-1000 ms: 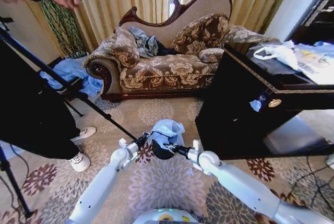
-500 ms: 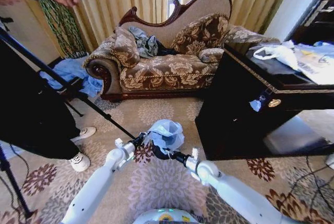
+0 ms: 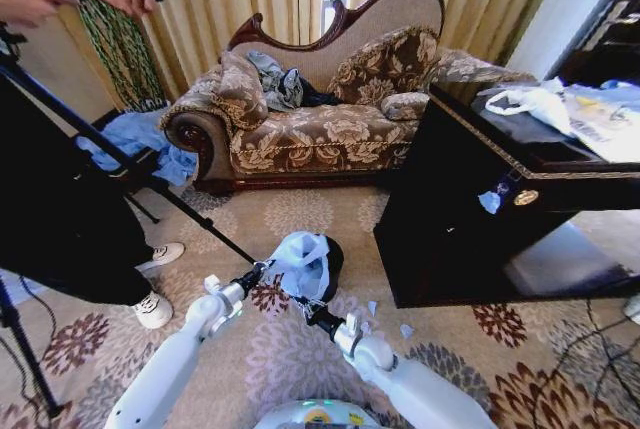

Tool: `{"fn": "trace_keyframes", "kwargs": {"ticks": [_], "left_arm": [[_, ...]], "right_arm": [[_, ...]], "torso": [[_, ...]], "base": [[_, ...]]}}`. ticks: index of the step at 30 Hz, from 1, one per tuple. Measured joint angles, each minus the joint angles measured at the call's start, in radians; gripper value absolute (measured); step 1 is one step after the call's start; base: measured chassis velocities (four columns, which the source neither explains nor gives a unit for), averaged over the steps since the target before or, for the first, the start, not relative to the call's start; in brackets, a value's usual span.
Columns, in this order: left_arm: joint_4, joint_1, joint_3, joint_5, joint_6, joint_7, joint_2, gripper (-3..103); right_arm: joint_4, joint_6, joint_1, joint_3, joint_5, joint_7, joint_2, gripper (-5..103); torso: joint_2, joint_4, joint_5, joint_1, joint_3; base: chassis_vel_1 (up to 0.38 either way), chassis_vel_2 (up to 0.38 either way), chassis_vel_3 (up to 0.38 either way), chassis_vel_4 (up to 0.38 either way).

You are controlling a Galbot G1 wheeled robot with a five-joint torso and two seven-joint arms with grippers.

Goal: Place a garbage bag over the trash bin.

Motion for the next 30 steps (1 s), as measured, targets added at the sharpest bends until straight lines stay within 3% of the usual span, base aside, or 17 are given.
{"fn": "trace_keyframes", "kwargs": {"ticks": [9, 30], "left_arm": [[0.153, -0.151, 0.030, 0.021, 0.001, 0.023, -0.021, 0], [0.334, -0.258, 0.088, 0.117, -0.005, 0.064, -0.092, 0]], "right_arm": [[-0.122, 0.052, 0.023, 0.024, -0.158, -0.021, 0.012, 0], [-0.175, 0.090, 0.023, 0.058, -0.293, -0.044, -0.007, 0]], "torso": [[0.000, -0.0005, 0.0004, 0.000, 0.000], [0.000, -0.0002, 0.0003, 0.000, 0.000]], "base": [[0.000, 0.000, 0.000, 0.000], [0.000, 0.000, 0.000, 0.000]]}}
